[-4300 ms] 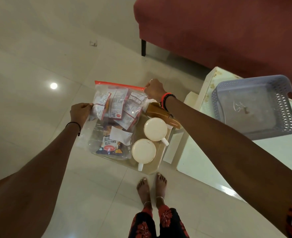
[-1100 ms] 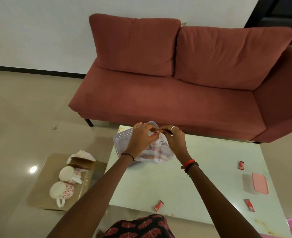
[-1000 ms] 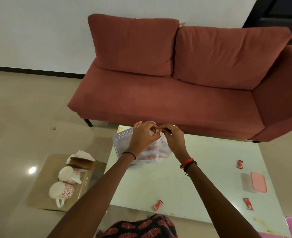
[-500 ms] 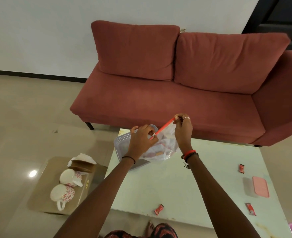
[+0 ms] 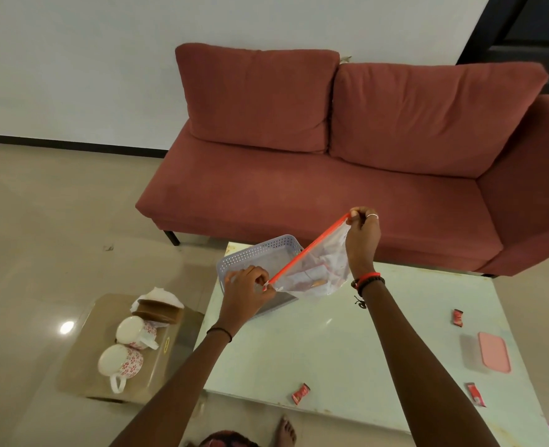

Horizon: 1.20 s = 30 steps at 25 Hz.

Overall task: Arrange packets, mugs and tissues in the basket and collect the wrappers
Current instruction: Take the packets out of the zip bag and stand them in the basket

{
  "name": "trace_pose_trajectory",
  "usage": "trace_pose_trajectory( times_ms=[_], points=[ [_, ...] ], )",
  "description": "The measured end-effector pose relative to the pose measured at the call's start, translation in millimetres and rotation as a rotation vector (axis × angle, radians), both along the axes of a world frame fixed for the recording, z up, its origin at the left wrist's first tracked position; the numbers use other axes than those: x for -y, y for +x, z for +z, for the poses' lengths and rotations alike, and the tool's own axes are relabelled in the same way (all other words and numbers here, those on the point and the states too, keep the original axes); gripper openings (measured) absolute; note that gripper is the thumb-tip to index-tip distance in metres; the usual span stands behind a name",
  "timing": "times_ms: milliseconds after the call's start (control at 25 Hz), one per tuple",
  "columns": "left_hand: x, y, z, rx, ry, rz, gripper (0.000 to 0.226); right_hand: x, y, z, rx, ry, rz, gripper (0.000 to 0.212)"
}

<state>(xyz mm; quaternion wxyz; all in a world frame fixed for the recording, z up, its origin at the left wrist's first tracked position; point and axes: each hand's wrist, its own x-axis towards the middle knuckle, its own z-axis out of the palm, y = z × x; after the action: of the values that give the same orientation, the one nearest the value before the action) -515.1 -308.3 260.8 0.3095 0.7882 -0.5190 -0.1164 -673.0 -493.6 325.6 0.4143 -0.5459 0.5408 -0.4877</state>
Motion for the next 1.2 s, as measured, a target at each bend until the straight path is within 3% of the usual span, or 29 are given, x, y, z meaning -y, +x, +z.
trace_pose_trajectory(
  times_ms=[120,200,320,680,880,1080,1200],
  points=[
    [-1,1,-3,-0.192,0.033,-0.014,0.016,-6,-2,-2,0.034,0.004,0.105,0.017],
    [9,0,5,-0.317,0.084,-0.086,0.026,-12,-2,-3,-0.012,0.005,0.245,0.016],
    [35,-2,21,-0.315,0.109,-0.221,0.032,-22,-3,-10,-0.093,0.001,0.396,0.015],
    [52,10,29,-0.308,0.176,-0.290,0.027,-23,-4,-16,-0.147,0.039,0.556,0.017],
    [47,19,14,-0.454,0.161,-0.240,0.003,-28,6,-32,-0.155,0.080,0.606,0.015],
    [44,29,-1,-0.744,0.224,-0.151,0.019,-26,14,-50,-0.098,0.141,0.628,0.009],
    [46,34,-13,-0.795,0.229,-0.077,0.023,-20,22,-63,-0.131,0.215,0.607,0.014]
  ],
)
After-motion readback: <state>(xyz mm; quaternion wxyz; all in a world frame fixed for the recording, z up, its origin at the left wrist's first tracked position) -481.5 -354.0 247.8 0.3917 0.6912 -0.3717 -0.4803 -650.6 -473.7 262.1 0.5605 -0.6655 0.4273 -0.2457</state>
